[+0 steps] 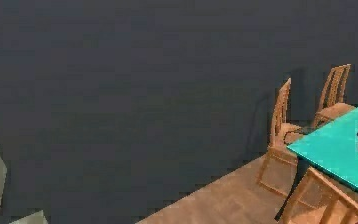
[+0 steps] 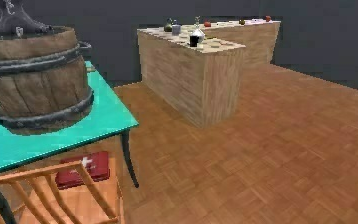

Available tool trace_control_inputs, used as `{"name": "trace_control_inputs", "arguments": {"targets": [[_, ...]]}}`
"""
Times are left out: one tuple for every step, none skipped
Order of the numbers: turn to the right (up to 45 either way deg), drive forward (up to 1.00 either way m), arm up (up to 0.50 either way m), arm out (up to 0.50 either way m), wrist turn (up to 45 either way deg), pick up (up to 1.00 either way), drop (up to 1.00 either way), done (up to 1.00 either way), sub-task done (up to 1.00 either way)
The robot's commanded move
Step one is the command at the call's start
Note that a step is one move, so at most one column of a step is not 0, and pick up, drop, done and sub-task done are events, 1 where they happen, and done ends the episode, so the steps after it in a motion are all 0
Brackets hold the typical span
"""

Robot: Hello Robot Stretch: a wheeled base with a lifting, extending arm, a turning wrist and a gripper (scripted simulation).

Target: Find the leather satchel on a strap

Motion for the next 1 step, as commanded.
{"name": "trace_control_inputs", "arguments": {"targets": [[0.0,0.4,0.0,0.0,0.0,0.0,0.0,0.0,0.0]]}}
